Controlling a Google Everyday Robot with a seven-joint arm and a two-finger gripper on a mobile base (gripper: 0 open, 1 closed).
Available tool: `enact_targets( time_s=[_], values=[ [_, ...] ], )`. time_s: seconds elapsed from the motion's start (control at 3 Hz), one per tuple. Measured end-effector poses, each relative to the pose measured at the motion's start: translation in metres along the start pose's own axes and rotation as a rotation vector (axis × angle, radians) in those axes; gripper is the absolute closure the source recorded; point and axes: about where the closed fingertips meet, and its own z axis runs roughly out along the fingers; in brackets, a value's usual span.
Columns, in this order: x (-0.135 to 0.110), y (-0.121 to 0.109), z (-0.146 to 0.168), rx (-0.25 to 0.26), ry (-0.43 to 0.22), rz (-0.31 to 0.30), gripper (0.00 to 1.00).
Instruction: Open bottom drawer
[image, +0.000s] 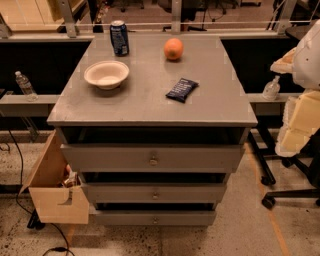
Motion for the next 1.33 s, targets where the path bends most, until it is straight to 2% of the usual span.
enact_targets(
  time_s=[0.33,0.67,1.0,1.33],
  values=[
    [0.000,0.000,0.000,0.000,0.000,0.000,0.00],
    [0.000,0.021,0.004,-0.036,-0.045,-0.004,0.00],
    [-0.005,0.059,0.023,-0.091,-0.126,-0.001,0.00],
    [-0.004,0.068,0.031,-0.117,-0.133,0.008,0.00]
  ],
)
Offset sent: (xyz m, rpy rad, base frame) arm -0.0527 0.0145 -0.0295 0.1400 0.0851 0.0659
